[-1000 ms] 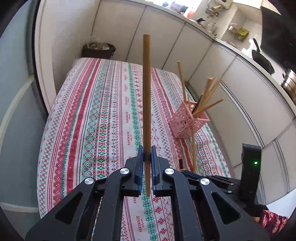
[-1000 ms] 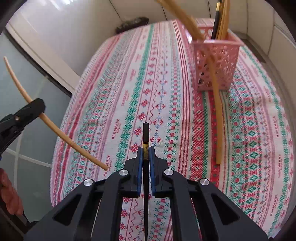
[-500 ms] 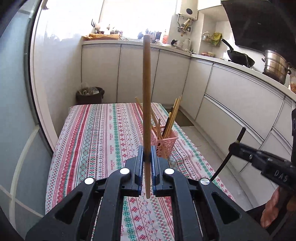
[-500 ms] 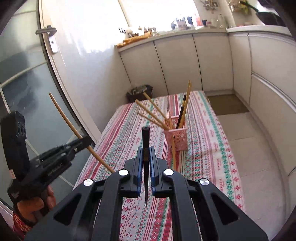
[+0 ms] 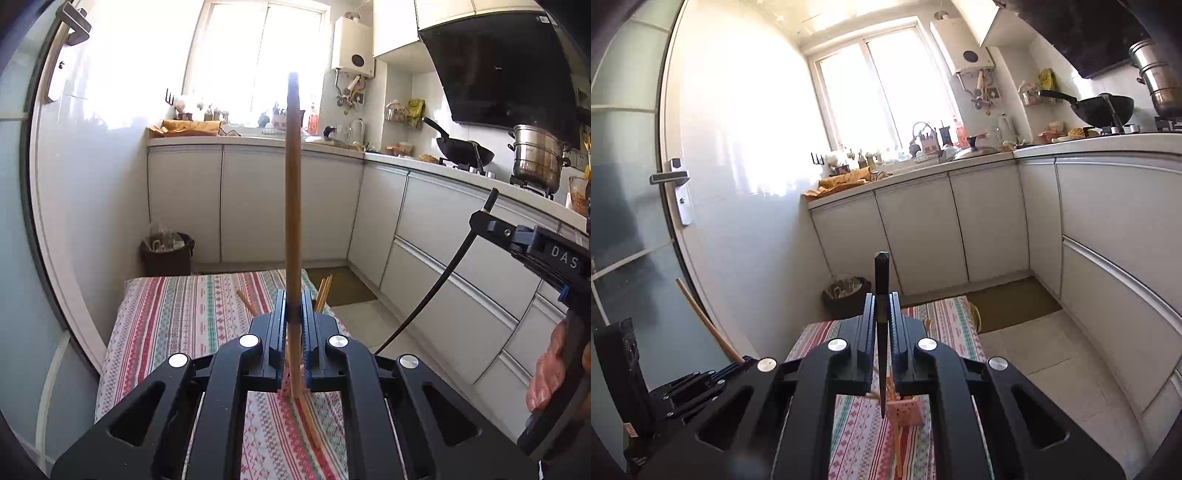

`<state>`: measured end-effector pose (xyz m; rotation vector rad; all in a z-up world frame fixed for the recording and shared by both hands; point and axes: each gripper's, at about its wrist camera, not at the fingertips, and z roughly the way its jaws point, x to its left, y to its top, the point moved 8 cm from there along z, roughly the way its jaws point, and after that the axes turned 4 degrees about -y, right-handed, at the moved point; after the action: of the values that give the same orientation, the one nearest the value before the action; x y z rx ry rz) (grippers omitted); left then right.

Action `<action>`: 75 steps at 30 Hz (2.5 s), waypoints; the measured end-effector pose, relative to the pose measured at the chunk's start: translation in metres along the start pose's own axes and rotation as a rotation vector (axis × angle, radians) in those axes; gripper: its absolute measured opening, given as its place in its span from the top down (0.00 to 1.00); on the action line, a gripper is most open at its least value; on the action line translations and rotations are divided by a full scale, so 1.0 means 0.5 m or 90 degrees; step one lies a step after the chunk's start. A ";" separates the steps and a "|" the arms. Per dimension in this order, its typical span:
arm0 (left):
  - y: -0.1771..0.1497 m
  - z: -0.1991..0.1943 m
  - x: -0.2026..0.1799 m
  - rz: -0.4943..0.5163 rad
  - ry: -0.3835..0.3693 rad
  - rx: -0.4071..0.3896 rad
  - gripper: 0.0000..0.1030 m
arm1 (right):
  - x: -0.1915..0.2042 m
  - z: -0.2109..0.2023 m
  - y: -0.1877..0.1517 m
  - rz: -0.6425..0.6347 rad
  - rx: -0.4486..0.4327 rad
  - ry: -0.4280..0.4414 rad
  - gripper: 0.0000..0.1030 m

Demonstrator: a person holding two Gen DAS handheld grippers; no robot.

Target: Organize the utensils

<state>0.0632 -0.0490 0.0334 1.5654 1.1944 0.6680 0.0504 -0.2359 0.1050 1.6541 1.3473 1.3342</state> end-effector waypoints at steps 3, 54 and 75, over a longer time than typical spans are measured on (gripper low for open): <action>0.031 0.036 -0.009 -0.013 -0.012 -0.021 0.94 | -0.028 0.048 0.015 0.032 -0.005 -0.002 0.93; 0.030 0.028 0.110 -0.065 0.091 -0.091 0.34 | 0.012 0.233 -0.139 0.000 0.044 -0.043 0.50; -0.082 -0.171 -0.030 -0.029 0.166 -0.049 0.07 | -0.047 -0.095 -0.214 0.026 0.091 -0.185 0.07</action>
<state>-0.0306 -0.0304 0.0257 1.4142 1.3742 0.8983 -0.0287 -0.2329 0.0156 1.8963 1.2648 0.9900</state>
